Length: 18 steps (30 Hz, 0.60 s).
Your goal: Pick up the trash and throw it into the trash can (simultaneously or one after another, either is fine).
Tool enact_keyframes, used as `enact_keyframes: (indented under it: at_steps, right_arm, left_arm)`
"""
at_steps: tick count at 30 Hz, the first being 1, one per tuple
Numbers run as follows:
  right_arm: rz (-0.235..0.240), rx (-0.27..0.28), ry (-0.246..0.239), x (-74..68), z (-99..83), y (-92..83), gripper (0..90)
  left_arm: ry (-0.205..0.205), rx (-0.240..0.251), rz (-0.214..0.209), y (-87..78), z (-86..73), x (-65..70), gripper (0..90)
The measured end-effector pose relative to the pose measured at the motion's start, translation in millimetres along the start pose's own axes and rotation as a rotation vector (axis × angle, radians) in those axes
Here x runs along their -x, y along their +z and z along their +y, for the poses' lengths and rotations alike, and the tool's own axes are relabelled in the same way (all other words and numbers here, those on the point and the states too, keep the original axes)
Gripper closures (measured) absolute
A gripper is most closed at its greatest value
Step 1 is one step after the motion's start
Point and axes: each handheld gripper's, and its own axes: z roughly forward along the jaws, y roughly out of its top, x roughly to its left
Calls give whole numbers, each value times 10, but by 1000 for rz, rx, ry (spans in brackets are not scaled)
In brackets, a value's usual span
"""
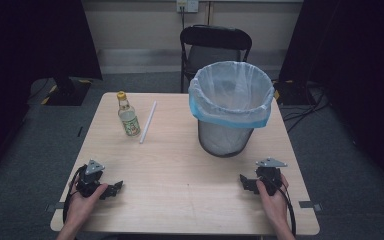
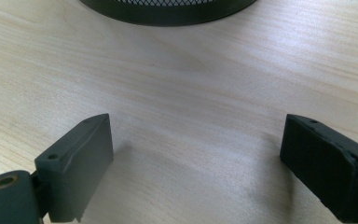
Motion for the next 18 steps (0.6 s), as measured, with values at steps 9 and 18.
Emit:
enact_keyframes:
  at_steps: [9,18]
  right_arm:
    - [0,0,0,0,0,0,84]
    - [13,0,-18,21,-6,-6,85]
  left_arm:
    - [-6,2,14,-14,2,-7,22]
    - [-70,26,0,-81,-10,-79,158]
